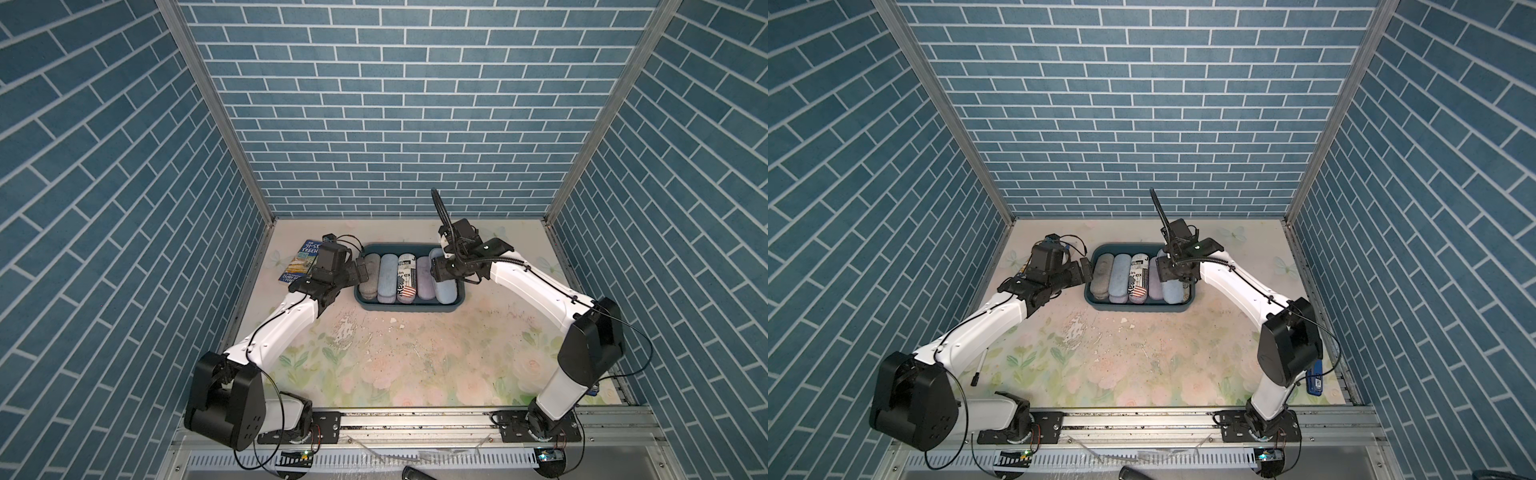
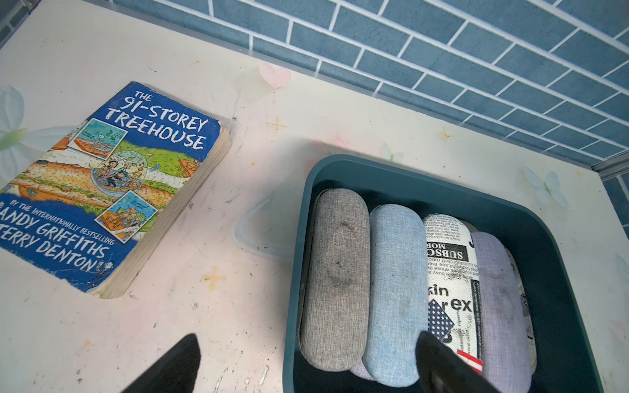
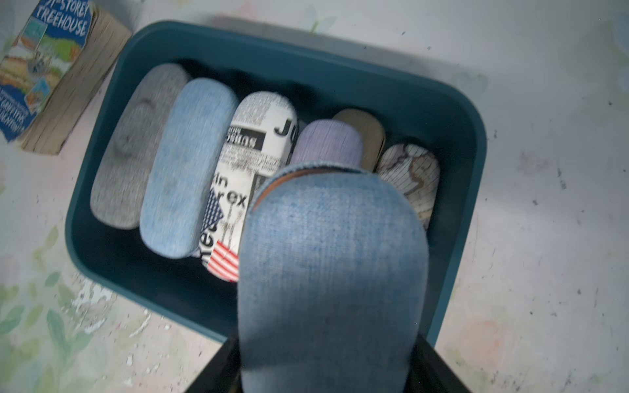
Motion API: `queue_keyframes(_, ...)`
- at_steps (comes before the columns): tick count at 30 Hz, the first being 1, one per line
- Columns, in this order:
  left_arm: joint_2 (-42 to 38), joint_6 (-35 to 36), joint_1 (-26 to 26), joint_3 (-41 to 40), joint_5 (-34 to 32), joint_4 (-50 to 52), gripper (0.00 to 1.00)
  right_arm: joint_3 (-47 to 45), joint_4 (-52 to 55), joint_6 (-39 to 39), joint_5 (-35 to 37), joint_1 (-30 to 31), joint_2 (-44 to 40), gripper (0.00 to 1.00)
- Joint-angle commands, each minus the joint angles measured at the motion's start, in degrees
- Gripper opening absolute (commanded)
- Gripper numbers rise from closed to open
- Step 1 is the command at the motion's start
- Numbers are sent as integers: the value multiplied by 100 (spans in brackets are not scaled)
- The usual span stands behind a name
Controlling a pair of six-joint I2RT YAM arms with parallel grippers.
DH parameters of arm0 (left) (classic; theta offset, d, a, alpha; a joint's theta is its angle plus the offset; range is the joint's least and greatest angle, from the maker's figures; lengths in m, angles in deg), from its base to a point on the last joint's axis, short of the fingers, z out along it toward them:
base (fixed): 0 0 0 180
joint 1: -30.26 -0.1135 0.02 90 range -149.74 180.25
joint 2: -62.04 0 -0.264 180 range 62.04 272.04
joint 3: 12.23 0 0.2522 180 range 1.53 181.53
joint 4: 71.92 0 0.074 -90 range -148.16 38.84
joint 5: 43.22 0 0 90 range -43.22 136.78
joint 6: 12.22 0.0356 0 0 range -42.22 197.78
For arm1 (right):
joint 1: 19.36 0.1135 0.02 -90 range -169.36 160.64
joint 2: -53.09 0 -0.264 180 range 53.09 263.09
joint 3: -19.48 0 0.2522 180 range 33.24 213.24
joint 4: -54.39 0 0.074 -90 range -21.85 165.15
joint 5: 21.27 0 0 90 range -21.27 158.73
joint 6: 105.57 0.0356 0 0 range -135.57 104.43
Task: Put the glasses cases into the storage boxes
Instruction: Place the glasses case in the storage box.
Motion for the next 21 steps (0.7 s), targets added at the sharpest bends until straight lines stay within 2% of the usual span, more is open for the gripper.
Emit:
queue_keyframes(1,-77,-4,-77,-117,19,-65,100,291,-215,64,134,-189,403,60)
queue_keyframes(9,31,-13,-110,-126,83,-117,99,520,-326,143,273,-437,1111,60)
queue_keyframes(21,247,-14,-134,5,136,-144,99,510,-393,178,290,-604,1504,64)
